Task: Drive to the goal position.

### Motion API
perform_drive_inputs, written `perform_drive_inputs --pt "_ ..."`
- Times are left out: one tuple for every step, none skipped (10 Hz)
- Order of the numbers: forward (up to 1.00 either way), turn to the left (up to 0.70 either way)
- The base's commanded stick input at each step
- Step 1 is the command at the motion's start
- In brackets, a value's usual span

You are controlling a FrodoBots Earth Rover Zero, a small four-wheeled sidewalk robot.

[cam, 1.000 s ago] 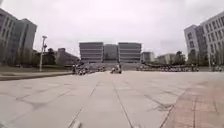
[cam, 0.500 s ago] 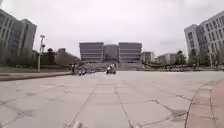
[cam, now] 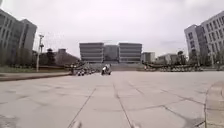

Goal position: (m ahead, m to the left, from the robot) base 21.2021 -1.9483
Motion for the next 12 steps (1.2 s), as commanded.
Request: perform_drive_inputs --pt "0.7 0.0" --pt "0.7 0.0" --pt "0.7 0.02" --pt "0.7 0.02" --pt "0.7 0.02" --pt "0.7 0.02" --pt "0.7 0.02" --pt "0.7 0.02" --pt "0.7 0.02" --pt "0.7 0.02" --pt "0.7 0.01" --pt "0.7 0.01"
